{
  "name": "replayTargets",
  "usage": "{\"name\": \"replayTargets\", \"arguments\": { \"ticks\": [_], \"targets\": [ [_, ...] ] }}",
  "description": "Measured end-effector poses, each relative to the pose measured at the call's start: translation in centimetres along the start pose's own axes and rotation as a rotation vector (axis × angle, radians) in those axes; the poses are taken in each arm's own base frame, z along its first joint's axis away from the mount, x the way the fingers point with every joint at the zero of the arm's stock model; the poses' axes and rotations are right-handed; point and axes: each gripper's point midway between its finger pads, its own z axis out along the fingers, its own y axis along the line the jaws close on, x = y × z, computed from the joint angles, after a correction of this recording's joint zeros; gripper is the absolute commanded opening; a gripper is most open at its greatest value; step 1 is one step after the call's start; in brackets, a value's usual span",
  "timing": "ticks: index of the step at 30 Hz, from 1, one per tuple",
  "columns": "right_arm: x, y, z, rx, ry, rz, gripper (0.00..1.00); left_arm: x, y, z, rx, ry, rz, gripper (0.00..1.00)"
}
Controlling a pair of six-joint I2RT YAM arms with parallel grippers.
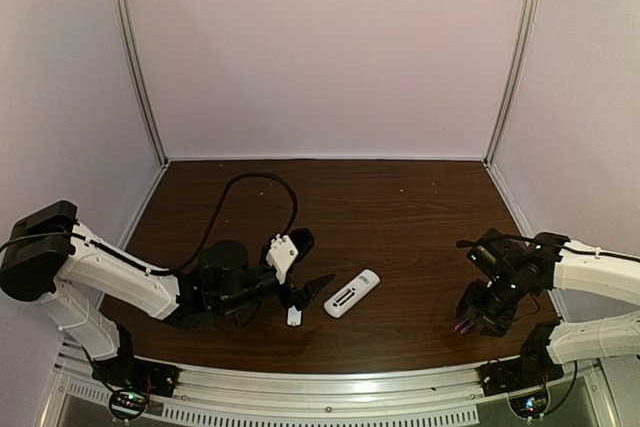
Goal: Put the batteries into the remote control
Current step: Move the right arm with the battery to the center of the board.
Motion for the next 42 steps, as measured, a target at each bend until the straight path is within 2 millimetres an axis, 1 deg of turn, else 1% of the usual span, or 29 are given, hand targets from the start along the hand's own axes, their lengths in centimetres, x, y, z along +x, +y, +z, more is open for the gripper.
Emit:
{"name": "replayTargets", "arguments": {
  "ticks": [8, 14, 16, 20, 22, 26, 29, 32, 36, 42],
  "targets": [
    [0.2, 0.3, 1.1, 0.005, 0.007, 0.048, 0.63, 0.9, 0.0, -0.4, -0.003, 0.015, 0.011, 0.82],
    [0.1, 0.6, 1.6, -0.001, 0.005, 0.073, 0.60, 0.8, 0.1, -0.5, -0.007, 0.009, 0.020, 0.83],
    [0.1, 0.6, 1.9, -0.003, 0.005, 0.084, 0.56, 0.6, 0.2, -0.5, -0.010, 0.005, 0.023, 0.83],
    [0.2, -0.4, 2.6, 0.023, 0.006, 0.102, 0.53, 0.2, 0.5, -0.7, -0.025, -0.009, 0.025, 0.83],
    [0.2, -0.3, 2.6, 0.022, 0.004, 0.109, 0.51, 0.3, 0.6, -0.9, -0.030, -0.005, 0.028, 0.83],
    [0.2, -0.5, 2.7, 0.037, 0.003, 0.114, 0.43, 0.8, 0.7, -1.2, -0.033, 0.004, 0.034, 0.83],
    [0.1, -0.4, 2.9, 0.060, 0.007, 0.106, 0.41, 0.8, 0.9, -1.4, -0.043, 0.004, 0.038, 0.83],
    [0.1, 0.0, 3.1, 0.086, 0.014, 0.083, 0.39, 0.5, 1.2, -1.7, -0.055, -0.002, 0.042, 0.83],
    [-0.2, 1.0, 3.2, 0.111, 0.021, 0.043, 0.29, 0.1, 1.6, -2.0, -0.072, -0.003, 0.059, 0.83],
    [-0.3, 2.2, 3.5, 0.142, 0.039, -0.025, 0.26, -1.0, 2.6, -2.8, -0.112, -0.015, 0.079, 0.83]
  ]
}}
